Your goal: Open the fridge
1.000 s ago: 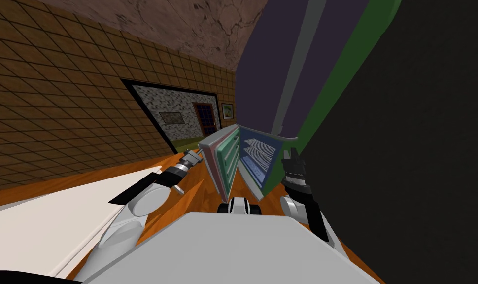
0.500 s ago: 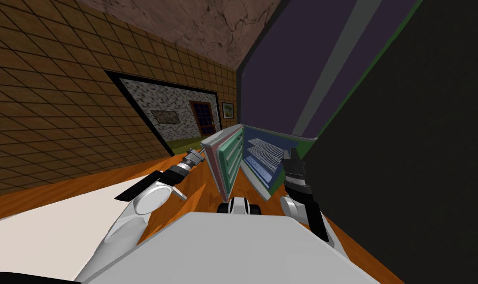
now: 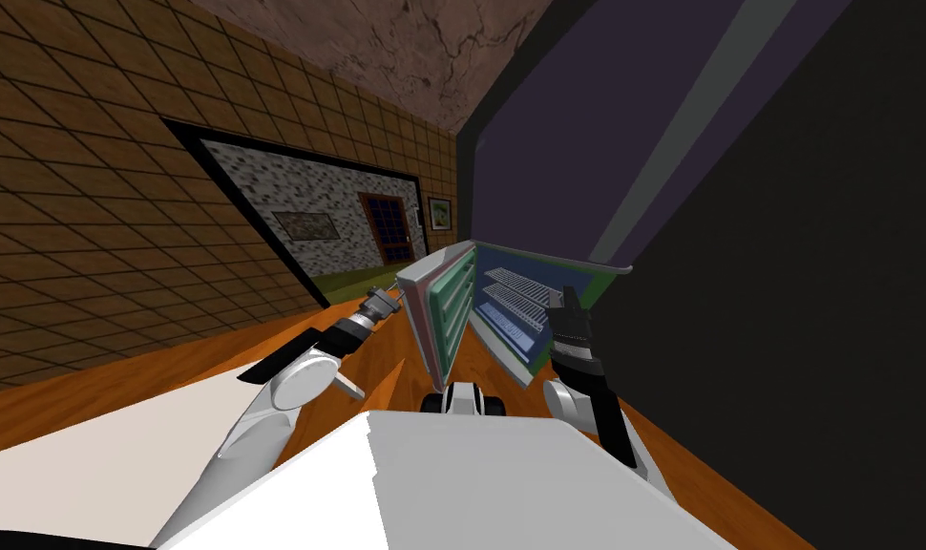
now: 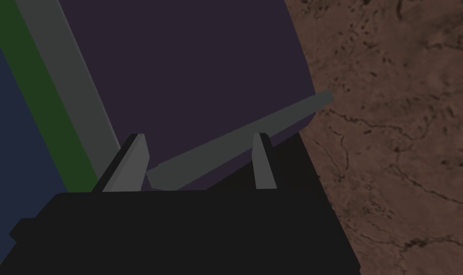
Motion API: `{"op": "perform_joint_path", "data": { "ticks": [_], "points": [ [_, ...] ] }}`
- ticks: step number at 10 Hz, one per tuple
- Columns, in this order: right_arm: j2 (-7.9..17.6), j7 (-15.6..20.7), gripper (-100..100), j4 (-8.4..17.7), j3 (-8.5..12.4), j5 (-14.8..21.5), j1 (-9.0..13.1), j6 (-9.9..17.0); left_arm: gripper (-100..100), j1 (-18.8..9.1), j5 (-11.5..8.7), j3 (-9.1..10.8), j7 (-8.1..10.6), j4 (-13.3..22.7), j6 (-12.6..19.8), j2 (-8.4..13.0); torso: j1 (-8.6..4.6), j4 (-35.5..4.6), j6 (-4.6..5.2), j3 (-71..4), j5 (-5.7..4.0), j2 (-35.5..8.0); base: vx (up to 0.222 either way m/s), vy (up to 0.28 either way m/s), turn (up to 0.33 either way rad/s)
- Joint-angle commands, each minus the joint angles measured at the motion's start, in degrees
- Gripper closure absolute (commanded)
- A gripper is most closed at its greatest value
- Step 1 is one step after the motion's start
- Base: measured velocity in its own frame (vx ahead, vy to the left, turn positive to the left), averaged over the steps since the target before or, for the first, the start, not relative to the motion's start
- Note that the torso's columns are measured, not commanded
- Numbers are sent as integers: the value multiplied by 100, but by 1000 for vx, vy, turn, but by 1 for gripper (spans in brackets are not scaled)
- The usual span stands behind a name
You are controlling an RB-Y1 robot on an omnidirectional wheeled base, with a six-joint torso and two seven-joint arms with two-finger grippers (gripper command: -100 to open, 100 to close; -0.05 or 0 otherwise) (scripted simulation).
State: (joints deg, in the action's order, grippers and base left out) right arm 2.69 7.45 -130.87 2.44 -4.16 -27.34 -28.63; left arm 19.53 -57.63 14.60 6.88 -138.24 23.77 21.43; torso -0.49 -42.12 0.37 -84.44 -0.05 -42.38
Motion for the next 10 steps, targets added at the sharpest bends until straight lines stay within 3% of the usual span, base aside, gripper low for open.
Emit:
{"op": "perform_joint_path", "data": {
  "ticks": [1, 3, 5, 6, 7, 8, 10],
  "points": [
    [-1, 0, 0, 0, 0, 0, -1, 0, -100, -68, -18, -199, -65, 95, 16, 44, -28, 8, 0, -4, -5, 11, 24, 130, -53],
    [-1, 0, 0, 0, -1, 0, 0, 0, -100, -113, -18, -312, -115, 150, -8, 63, -44, 15, 8, -10, -9, 18, 8, 97, -77],
    [-2, 0, 0, -1, -2, 0, 0, 0, -100, -183, -21, -67, 35, 85, 29, 7, -43, 11, 3, -21, -14, 30, 21, 46, 65],
    [-2, 0, 0, -1, -1, 0, -2, -1, -100, -193, 21, -73, -35, 116, -62, 8, -28, 11, -5, -15, -8, 25, 25, 30, 71],
    [-2, 0, 0, -1, -2, 0, -1, 0, 100, -207, 19, -26, -21, 99, -94, 5, -20, 13, 5, -10, -2, 16, -3, 12, 4],
    [-3, 0, 0, -1, -2, 0, 0, 0, 100, -166, -126, -170, -91, 26, -150, 108, 4, -2, -15, -13, -3, 15, 67, 138, 76],
    [0, 0, 0, -1, 0, 0, -2, -1, 100, -145, -199, -244, -125, -10, -173, 159, 88, -7, -33, -23, 21, 27, 85, 182, 46]
  ]
}}
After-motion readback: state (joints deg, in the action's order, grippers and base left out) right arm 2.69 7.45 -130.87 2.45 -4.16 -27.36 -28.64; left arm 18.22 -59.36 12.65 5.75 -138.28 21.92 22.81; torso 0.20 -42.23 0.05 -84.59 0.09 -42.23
